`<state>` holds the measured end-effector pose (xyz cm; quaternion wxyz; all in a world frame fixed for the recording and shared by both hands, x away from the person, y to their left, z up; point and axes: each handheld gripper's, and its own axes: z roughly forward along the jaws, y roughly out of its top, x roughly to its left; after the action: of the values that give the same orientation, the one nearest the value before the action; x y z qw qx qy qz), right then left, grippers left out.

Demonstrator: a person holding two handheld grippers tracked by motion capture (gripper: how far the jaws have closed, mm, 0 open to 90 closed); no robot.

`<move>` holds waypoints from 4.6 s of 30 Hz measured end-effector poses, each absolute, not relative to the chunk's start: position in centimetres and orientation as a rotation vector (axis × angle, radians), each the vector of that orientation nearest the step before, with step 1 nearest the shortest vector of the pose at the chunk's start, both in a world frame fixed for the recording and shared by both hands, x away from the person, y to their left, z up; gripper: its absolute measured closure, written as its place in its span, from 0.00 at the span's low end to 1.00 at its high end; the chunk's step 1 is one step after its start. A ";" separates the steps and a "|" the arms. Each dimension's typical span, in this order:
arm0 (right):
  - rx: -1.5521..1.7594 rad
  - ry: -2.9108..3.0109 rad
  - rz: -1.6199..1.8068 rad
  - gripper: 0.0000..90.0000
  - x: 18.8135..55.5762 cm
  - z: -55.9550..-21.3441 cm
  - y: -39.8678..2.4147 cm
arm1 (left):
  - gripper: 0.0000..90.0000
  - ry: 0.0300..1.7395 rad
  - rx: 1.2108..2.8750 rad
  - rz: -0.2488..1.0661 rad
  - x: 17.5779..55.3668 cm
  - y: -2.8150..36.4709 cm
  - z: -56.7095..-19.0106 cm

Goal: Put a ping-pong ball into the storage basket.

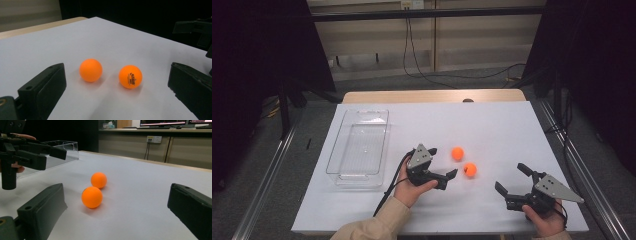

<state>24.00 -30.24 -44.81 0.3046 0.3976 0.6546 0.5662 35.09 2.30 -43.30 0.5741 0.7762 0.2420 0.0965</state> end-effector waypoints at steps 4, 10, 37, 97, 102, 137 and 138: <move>1.058 1.730 1.497 0.01 24.0 -44.8 -30.3 | 0.02 0.571 1.813 0.208 35.1 2.0 -43.3; 1.056 1.736 1.496 0.01 24.1 -44.9 -30.3 | 0.02 0.587 1.807 0.214 35.6 2.0 -43.5; 1.056 1.734 1.488 0.01 24.3 -44.8 -30.2 | 0.02 0.581 1.845 0.213 35.8 1.1 -43.6; 1.042 1.737 1.494 0.01 24.1 -44.7 -30.3 | 0.03 0.585 1.943 0.132 36.9 -3.0 -44.0; 1.042 1.739 1.492 0.01 24.1 -44.8 -30.3 | 0.05 0.579 1.971 0.133 36.9 -3.4 -44.3; 1.046 1.733 1.493 0.01 24.1 -44.8 -30.4 | 0.34 0.521 2.132 0.065 37.6 -5.6 -45.1; 1.047 1.733 1.493 0.01 24.1 -44.8 -30.5 | 0.35 0.531 2.135 0.068 37.6 -5.6 -45.2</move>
<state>24.08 -30.46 -44.77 0.3079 0.3959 0.6555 0.5646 37.59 -5.64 -45.20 0.4531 0.8647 0.2149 0.0277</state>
